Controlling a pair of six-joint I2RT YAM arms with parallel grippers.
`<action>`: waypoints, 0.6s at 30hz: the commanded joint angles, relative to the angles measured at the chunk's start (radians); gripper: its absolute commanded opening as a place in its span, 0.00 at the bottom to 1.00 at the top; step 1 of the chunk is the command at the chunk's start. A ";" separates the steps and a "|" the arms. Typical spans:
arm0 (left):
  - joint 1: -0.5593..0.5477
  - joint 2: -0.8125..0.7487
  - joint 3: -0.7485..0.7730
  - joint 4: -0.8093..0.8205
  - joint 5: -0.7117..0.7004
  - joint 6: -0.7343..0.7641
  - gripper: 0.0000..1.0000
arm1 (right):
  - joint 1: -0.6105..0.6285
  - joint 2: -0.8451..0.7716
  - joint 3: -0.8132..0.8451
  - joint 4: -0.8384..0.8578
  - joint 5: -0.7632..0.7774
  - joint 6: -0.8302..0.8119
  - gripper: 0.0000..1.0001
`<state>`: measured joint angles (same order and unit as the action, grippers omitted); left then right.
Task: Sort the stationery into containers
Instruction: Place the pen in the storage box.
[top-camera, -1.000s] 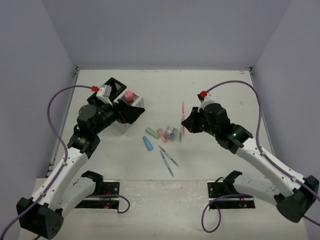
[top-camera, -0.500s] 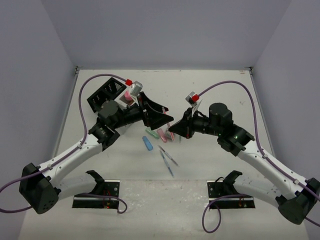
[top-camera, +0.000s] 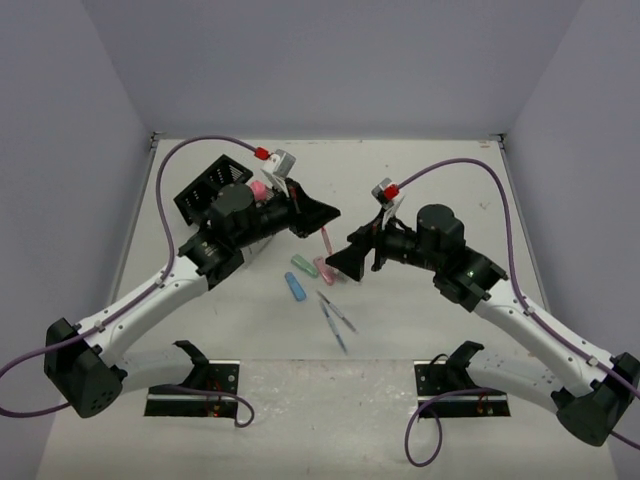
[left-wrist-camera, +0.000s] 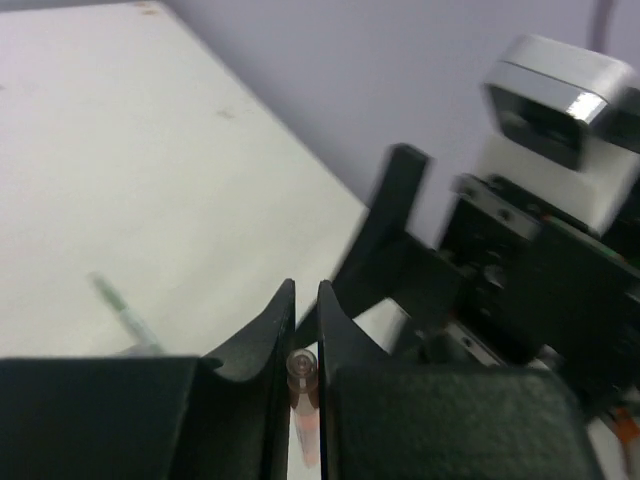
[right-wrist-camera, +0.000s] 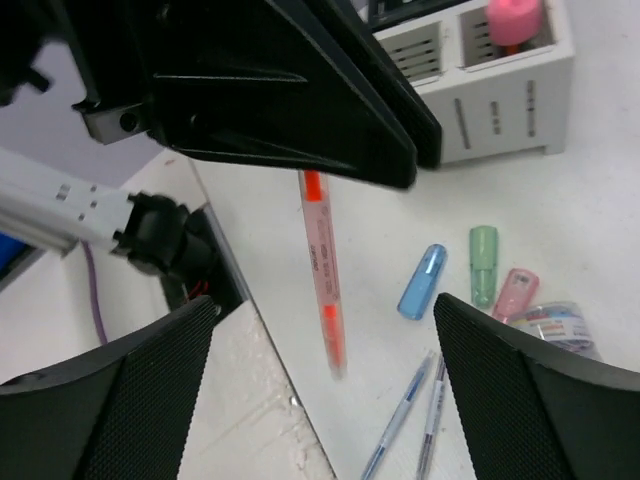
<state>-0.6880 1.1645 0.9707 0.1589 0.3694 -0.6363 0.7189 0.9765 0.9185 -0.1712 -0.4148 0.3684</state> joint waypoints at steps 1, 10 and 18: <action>0.004 -0.054 0.126 -0.395 -0.769 0.155 0.00 | -0.004 -0.031 0.038 -0.063 0.384 0.064 0.99; 0.137 0.027 0.203 -0.481 -1.324 0.141 0.00 | -0.038 0.004 0.011 -0.164 0.645 0.170 0.99; 0.268 0.096 0.091 -0.352 -1.335 0.135 0.00 | -0.075 0.215 0.017 -0.182 0.671 0.212 0.99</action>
<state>-0.4569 1.2357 1.1049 -0.2762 -0.8766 -0.5112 0.6623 1.1083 0.9188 -0.3351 0.2012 0.5361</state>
